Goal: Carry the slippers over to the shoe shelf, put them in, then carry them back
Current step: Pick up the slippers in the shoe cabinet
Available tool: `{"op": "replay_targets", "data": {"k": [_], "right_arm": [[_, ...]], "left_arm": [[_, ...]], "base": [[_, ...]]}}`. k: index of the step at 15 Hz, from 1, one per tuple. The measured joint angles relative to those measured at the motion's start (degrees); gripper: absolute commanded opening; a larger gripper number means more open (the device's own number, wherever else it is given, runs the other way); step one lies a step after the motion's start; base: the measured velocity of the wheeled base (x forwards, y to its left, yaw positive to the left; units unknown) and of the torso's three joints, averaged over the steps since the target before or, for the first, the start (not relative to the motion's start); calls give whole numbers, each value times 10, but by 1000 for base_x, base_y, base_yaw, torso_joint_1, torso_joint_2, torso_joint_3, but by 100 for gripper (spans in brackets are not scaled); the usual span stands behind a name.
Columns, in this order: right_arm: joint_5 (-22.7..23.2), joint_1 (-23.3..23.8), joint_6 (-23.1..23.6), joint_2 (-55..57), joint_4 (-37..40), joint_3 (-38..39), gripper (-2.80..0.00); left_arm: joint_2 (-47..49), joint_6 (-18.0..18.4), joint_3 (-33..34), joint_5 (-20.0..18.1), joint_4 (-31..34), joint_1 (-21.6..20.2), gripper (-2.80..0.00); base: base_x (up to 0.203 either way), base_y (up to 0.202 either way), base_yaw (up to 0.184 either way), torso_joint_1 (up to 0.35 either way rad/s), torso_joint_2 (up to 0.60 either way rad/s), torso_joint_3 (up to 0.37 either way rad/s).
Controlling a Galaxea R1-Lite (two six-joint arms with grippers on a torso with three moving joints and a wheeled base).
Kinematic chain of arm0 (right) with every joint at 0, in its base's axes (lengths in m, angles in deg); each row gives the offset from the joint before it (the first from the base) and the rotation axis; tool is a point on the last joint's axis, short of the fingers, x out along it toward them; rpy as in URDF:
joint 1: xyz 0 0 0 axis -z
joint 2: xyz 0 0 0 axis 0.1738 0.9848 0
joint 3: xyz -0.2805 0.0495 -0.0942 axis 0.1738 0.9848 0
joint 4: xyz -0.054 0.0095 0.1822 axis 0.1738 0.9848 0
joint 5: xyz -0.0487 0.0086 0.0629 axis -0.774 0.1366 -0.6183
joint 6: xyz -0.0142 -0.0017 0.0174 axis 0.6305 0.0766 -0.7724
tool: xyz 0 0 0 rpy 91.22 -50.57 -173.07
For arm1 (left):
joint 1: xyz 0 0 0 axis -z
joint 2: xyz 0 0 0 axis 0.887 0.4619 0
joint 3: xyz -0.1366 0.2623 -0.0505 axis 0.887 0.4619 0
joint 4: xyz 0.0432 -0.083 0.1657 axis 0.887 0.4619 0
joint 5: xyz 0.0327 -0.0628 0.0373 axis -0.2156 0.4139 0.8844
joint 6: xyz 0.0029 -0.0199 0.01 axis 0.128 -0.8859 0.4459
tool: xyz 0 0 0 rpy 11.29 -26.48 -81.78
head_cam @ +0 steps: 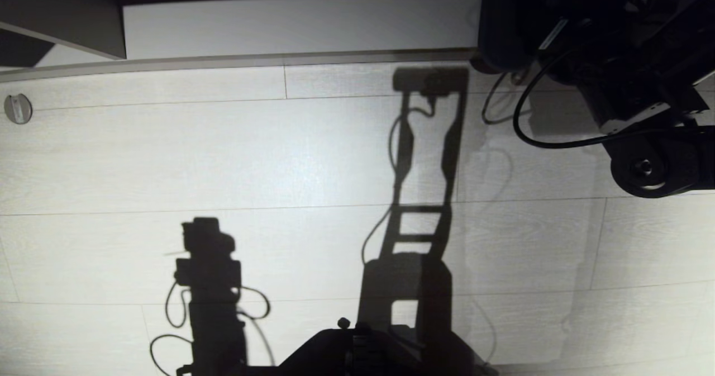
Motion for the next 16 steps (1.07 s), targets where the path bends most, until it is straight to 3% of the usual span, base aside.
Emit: {"op": "replay_targets", "data": {"k": [16], "right_arm": [[5, 16, -1, 70, 27, -134, 0]], "left_arm": [[0, 0, 0, 0, 0, 0, -280]], "base": [[0, 0, 0, 0, 0, 0]]}}
